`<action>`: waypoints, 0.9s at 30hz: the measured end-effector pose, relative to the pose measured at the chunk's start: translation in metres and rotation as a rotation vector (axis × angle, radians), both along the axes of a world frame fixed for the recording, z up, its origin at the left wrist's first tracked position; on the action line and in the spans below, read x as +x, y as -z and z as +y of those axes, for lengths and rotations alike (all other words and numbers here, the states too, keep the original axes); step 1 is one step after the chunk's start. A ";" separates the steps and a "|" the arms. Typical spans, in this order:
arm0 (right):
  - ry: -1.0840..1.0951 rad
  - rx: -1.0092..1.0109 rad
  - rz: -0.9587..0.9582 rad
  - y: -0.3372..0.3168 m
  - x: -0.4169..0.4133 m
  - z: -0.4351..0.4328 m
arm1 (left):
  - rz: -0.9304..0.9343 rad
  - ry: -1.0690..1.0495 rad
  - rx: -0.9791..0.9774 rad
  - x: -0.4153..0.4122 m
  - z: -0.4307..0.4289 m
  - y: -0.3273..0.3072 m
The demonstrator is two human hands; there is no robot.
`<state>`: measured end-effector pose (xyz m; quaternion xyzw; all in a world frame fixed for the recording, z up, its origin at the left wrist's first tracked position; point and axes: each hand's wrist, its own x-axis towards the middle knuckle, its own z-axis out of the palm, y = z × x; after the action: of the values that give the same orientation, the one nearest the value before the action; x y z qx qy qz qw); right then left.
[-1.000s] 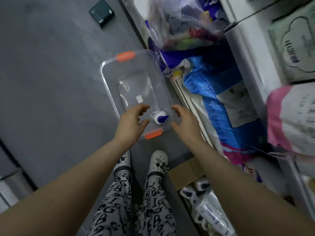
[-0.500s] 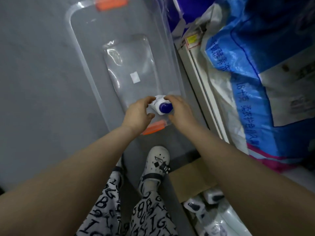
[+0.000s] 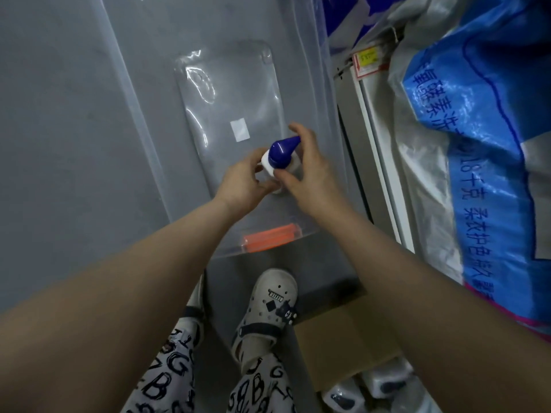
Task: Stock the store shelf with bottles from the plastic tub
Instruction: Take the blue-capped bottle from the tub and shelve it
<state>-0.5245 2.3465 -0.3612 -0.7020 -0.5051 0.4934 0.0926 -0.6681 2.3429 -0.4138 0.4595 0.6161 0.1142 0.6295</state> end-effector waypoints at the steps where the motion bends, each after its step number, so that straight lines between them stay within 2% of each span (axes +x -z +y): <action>1: 0.026 -0.005 0.027 0.004 -0.002 0.003 | -0.027 -0.027 -0.003 0.001 0.002 0.006; 5: 0.018 -0.029 0.075 0.021 -0.007 0.019 | -0.170 -0.173 -0.026 0.002 0.008 0.017; 9: 0.046 -0.082 0.144 0.031 -0.010 0.029 | -0.161 -0.176 -0.073 -0.009 0.015 0.016; 14: 0.202 -0.211 0.262 0.021 -0.009 0.024 | -0.164 -0.200 -0.119 -0.025 0.018 -0.012; 20: 0.346 -0.345 0.382 -0.029 -0.011 0.012 | -0.229 -0.299 -0.220 -0.036 0.030 -0.074; 27: 0.393 -0.338 0.444 -0.117 -0.016 0.006 | -0.236 -0.272 -0.196 -0.040 0.037 -0.157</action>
<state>-0.5406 2.3526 -0.2443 -0.6667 -0.2387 0.6838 0.1762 -0.7077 2.3803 -0.2565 0.2919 0.6024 0.1908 0.7179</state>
